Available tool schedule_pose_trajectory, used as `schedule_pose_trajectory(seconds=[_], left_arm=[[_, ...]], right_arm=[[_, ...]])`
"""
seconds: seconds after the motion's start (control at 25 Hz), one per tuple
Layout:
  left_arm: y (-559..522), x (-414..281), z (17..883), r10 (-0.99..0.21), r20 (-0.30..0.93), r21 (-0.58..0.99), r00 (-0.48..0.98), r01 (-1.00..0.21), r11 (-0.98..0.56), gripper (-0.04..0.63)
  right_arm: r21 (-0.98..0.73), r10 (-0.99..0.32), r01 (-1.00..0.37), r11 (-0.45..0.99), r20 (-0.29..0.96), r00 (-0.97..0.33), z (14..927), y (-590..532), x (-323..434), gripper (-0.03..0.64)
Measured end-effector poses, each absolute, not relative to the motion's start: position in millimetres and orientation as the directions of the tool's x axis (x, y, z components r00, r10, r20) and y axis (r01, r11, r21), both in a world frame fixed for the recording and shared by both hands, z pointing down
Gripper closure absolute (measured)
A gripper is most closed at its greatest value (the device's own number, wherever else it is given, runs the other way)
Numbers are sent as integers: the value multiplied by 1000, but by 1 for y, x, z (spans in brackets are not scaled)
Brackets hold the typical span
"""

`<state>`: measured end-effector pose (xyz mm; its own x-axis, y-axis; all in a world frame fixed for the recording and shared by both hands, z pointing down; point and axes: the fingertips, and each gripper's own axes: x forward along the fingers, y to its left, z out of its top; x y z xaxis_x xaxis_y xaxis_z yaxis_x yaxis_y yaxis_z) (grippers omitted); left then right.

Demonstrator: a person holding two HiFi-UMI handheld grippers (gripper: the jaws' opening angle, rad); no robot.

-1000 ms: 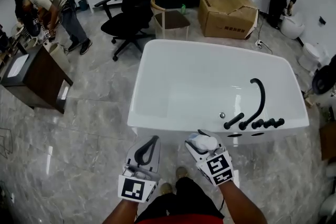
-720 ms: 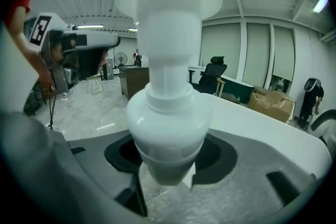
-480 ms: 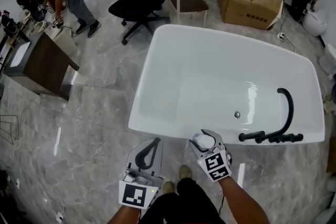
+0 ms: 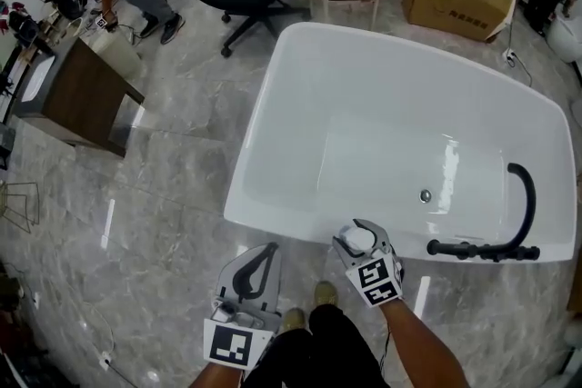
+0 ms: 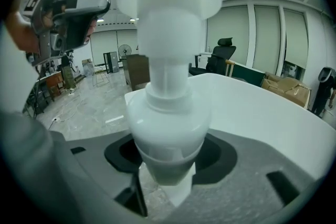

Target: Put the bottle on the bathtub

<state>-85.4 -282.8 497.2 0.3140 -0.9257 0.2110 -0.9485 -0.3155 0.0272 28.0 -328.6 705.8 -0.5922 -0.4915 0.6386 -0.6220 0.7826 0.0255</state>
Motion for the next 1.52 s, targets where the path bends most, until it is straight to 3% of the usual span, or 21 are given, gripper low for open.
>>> schedule_pose_trajectory(seconds=[0.6, 0.76, 1.08, 1.32, 1.52], left_arm=[[-287, -88, 504, -922, 230, 27, 311, -949, -313, 583], [-286, -88, 503, -918, 229, 23, 322, -945, -326, 583], [-273, -85, 481, -913, 195, 30, 359, -932, -360, 583], [-255, -81, 450, -906, 156, 35, 393, -919, -393, 583], [-233, -76, 423, -898, 116, 46, 425, -905, -422, 583]], right_arm=[[44, -491, -612, 789, 644, -587, 725, -333, 21, 371], [39, -505, -625, 779, 630, -590, 718, -335, 20, 309], [64, -551, -655, 753, 606, -574, 675, -320, 36, 296], [17, -615, -705, 708, 506, -605, 597, -297, 42, 334], [-34, -670, -727, 686, 360, -649, 513, -271, 34, 426]])
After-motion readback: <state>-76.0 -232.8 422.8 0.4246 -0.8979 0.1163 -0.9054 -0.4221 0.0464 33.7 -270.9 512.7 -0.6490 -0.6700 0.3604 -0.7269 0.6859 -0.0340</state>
